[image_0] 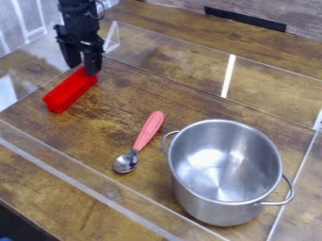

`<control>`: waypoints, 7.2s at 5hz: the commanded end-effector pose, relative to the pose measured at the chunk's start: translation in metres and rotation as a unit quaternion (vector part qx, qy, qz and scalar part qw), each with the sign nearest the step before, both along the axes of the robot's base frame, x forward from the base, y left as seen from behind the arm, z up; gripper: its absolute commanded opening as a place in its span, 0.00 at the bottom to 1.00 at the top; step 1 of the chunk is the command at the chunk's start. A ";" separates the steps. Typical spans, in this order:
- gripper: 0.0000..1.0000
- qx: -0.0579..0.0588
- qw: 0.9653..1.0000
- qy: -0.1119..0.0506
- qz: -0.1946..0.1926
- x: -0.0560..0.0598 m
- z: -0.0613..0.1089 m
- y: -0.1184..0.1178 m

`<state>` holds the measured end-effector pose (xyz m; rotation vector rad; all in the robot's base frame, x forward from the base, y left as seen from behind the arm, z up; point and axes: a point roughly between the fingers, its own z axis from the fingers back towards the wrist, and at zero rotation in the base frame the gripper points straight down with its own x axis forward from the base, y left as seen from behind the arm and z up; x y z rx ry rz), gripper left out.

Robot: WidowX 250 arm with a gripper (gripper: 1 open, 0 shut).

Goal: Remove the red object from the silver pot and put it on the table

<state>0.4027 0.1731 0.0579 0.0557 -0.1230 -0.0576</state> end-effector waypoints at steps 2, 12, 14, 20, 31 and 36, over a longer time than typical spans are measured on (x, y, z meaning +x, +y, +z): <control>1.00 0.004 0.999 -0.027 -0.024 0.010 0.023 0.009; 0.00 -0.029 0.999 0.007 -0.022 0.010 0.023 -0.034; 1.00 -0.030 1.000 0.005 -0.007 0.010 0.032 -0.044; 1.00 -0.030 0.990 0.021 -0.137 -0.005 0.040 -0.018; 0.00 -0.076 0.963 -0.022 -0.259 -0.017 -0.001 -0.008; 1.00 -0.124 0.951 -0.032 -0.282 -0.031 -0.008 0.007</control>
